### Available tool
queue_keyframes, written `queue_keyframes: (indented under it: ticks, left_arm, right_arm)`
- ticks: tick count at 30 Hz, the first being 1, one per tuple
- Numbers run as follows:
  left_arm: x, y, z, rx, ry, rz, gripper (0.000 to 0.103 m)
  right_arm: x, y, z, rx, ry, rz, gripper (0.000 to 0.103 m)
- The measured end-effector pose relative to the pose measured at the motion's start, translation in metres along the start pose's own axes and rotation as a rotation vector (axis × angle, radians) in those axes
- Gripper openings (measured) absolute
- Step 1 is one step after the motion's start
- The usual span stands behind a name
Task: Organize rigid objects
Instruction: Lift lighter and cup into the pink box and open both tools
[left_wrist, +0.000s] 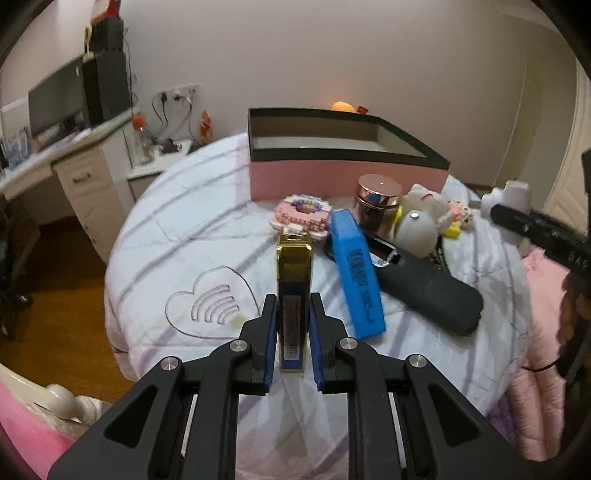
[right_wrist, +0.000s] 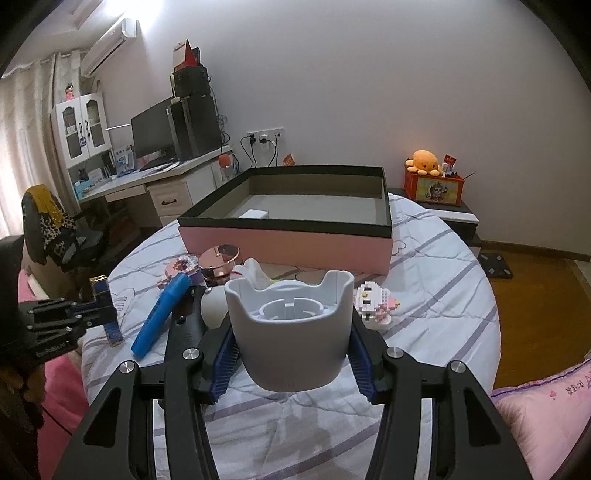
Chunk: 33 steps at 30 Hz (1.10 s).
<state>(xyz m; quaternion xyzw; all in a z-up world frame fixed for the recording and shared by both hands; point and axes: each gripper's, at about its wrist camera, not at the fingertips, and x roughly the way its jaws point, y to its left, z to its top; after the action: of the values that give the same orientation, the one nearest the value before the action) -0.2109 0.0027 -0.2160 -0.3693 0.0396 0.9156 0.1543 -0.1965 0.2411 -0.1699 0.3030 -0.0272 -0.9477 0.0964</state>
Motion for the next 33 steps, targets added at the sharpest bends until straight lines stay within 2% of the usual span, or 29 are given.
queue_keyframes:
  ticks: [6,13,22,26,30,33]
  left_arm:
    - [-0.014,0.001,0.01,-0.017,-0.034,0.004,0.015]
    - [-0.053,-0.007,0.045,0.0,-0.173,0.019,0.015]
    - [-0.103,-0.025,0.094,0.005,-0.397,0.148,0.015]
    - [-0.12,-0.024,0.11,-0.036,-0.485,0.213,0.015]
    - [-0.121,-0.022,0.124,-0.047,-0.508,0.251,0.015]
    - [-0.112,-0.019,0.132,-0.048,-0.49,0.24,0.015]
  right_arm:
    - [-0.003,0.001,0.004,-0.004,-0.014,0.001,0.054]
    - [-0.019,0.006,0.021,-0.007,-0.082,-0.001,0.054]
    - [-0.058,0.028,0.067,-0.062,-0.266,-0.007,0.054]
    - [-0.068,0.036,0.084,-0.082,-0.343,-0.034,0.054]
    - [-0.07,0.038,0.095,-0.086,-0.364,-0.03,0.054]
    - [-0.066,0.038,0.103,-0.091,-0.372,-0.027,0.054]
